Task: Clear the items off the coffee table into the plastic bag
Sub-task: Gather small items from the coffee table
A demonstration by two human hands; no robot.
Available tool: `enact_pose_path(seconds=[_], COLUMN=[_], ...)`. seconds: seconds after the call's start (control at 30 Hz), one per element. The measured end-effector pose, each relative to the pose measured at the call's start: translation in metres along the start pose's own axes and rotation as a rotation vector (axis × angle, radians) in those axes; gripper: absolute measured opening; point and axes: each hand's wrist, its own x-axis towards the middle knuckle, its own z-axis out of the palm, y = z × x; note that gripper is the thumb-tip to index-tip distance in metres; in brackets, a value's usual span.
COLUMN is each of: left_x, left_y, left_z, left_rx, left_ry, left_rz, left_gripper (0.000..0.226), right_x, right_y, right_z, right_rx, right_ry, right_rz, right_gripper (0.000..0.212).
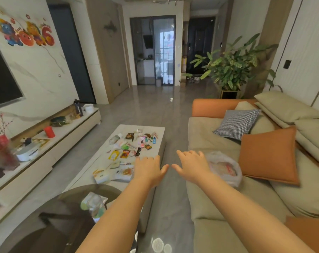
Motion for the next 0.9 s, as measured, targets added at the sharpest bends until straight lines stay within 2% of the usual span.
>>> enact_pose_path(seconds=[0.13,0.5,0.9], left_x=[0.001,-0.015,-0.003], left_y=[-0.012,-0.054,-0.066], left_z=[0.028,0.115,0.171], left_rx=[-0.025,-0.094,-0.198], left_ry=[-0.076,-0.247,-0.43], left_rz=[0.029,0.097,0.163], left_gripper=[0.057,0.055,0.057], right_x=[0.001,-0.006,-0.005], right_y=[-0.009,-0.058,-0.067], right_z=[0.023,0.122,0.17], right_rx=[-0.015,0.099,0.131], right_ry=[-0.078,-0.268,-0.392], right_rz=[0.012,0.122,0.148], right_gripper=[0.048,0.053,0.05])
